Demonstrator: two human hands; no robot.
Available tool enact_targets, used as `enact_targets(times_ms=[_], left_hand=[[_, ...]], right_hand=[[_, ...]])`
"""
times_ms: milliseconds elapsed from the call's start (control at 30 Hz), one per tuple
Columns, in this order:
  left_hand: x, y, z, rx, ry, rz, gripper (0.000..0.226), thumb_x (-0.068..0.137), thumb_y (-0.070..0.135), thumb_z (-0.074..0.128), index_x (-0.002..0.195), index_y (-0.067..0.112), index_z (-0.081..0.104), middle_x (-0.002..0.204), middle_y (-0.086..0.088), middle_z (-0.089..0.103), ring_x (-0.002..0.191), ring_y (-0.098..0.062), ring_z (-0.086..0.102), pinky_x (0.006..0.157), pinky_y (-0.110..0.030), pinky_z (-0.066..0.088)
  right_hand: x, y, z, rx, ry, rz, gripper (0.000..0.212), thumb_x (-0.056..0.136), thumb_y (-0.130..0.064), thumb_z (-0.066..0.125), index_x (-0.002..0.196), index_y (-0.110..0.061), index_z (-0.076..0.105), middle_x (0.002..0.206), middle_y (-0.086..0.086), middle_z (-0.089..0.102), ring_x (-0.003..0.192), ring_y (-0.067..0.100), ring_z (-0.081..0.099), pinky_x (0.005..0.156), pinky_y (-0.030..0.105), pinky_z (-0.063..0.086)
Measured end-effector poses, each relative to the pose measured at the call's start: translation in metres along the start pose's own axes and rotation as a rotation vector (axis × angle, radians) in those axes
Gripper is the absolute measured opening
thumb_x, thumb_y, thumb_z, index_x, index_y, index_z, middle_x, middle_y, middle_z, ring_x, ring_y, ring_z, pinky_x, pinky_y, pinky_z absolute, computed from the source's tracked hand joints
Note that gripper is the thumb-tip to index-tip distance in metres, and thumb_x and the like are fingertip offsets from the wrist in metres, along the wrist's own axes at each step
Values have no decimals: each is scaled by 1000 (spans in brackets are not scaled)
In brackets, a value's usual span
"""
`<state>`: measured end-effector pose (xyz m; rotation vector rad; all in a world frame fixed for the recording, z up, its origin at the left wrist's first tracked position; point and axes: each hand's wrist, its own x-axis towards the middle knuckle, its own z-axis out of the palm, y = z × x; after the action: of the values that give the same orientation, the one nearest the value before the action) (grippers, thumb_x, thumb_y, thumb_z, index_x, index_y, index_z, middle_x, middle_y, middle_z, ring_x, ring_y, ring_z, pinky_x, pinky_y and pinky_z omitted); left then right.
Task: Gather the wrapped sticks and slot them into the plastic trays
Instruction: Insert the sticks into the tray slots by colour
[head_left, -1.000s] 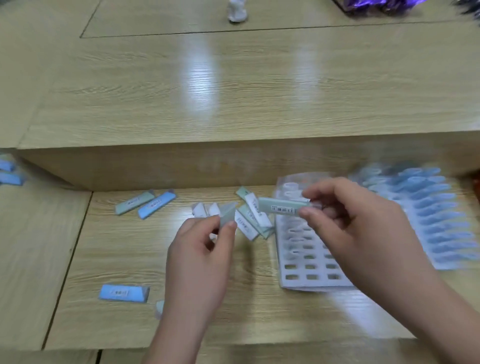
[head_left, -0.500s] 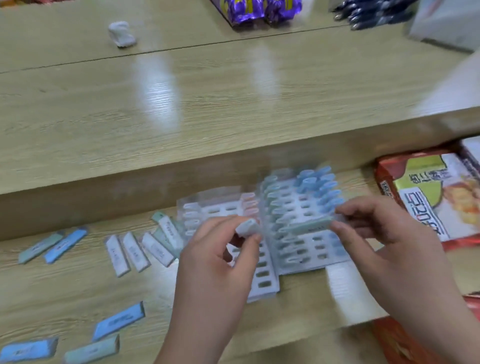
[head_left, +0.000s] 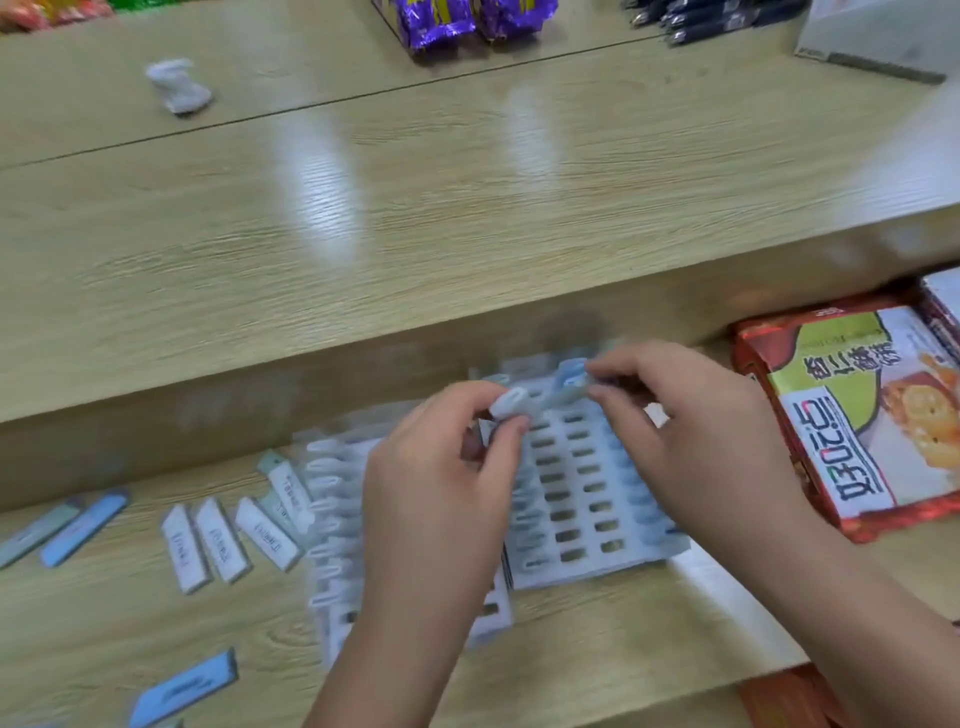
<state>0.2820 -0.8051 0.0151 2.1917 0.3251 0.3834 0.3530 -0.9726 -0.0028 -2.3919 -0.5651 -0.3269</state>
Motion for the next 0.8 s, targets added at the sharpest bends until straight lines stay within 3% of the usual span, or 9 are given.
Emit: enact_targets(times_ms=[100,200,333,433,600,800], left_hand=[[12,-2,13,54,-14,26,9,87,27,75,92,34,74,62,16,54,65,-8,54,62,-26,46],[17,-7,23,89,-11,6,9,86,28,76,93,33,76,71,19,60,74,-8,54,67,-24,45],[21,-13,32,194,41,5,12,83,28,79,96,29,78,84,16,60,84,-10,46,76,-15,37],[23,-14,39,208,62,-24,14,82,30,81,96,29,79,86,12,54,88,-9,37,79,-27,38],[29,-10,43,255,48,-79,14,82,30,80,96,31,79,89,9,52,92,-15,39,86,-40,42],[33,-1,43,471,-23,-89,14,86,34,76,99,35,79,88,7,52,88,-17,34,79,-36,34]], right_hand=[[16,2,14,-10,-35,-41,15,86,-16,73,100,-20,72,93,-10,72,86,10,61,76,18,42],[23,6,25,-24,-74,-76,13,87,-19,73,99,-22,72,93,-12,72,86,8,57,76,13,36],[25,13,28,-41,-69,-94,9,88,-26,70,96,-24,74,88,-15,71,87,13,60,71,28,50],[29,16,25,-56,-51,-124,19,90,-34,59,96,-27,76,85,-19,71,84,13,57,62,31,51],[29,20,24,-37,-78,-205,23,91,-24,58,101,-21,78,95,-13,74,82,21,57,57,37,53],[30,15,24,-65,-184,-190,35,89,-18,48,106,-23,78,98,-6,71,91,25,56,66,39,52]])
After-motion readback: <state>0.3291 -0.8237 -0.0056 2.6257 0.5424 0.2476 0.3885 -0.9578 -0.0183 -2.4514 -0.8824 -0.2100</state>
